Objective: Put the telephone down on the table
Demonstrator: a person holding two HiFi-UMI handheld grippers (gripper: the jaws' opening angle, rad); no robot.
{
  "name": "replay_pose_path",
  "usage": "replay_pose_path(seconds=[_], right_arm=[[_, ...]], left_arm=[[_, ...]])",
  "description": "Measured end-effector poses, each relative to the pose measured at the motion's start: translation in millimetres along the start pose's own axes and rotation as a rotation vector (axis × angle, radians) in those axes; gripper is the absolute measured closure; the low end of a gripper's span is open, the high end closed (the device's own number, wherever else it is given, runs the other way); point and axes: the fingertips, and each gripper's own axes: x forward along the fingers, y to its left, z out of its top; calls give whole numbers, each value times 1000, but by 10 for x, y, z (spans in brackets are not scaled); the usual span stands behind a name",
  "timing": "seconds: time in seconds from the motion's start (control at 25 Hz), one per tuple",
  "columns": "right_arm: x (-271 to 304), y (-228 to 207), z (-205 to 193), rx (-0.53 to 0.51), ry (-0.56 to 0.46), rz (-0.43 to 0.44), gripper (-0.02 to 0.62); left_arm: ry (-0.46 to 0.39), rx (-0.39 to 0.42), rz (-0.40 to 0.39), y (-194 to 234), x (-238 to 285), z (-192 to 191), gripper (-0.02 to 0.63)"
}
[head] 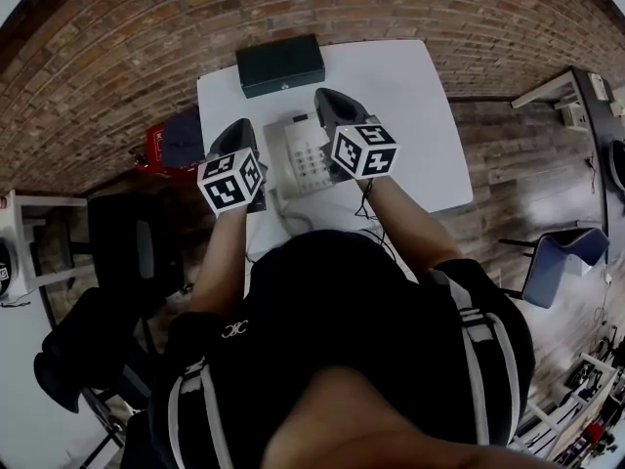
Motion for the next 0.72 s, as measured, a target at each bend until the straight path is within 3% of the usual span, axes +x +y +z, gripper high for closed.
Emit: replay_pose_path(seconds=[0.2,0.36,0.72], right_arm=[[-279,298,656,-190,-217,-11,597],[-469,372,893,-260,-293,-39,597],[-557,361,750,-246,-257,-40,597]], left_arm=[[-215,67,37,-145,-399,583,603],[-327,105,62,-212,-695,867,603],[-305,116,80,-208,-791,751,603]])
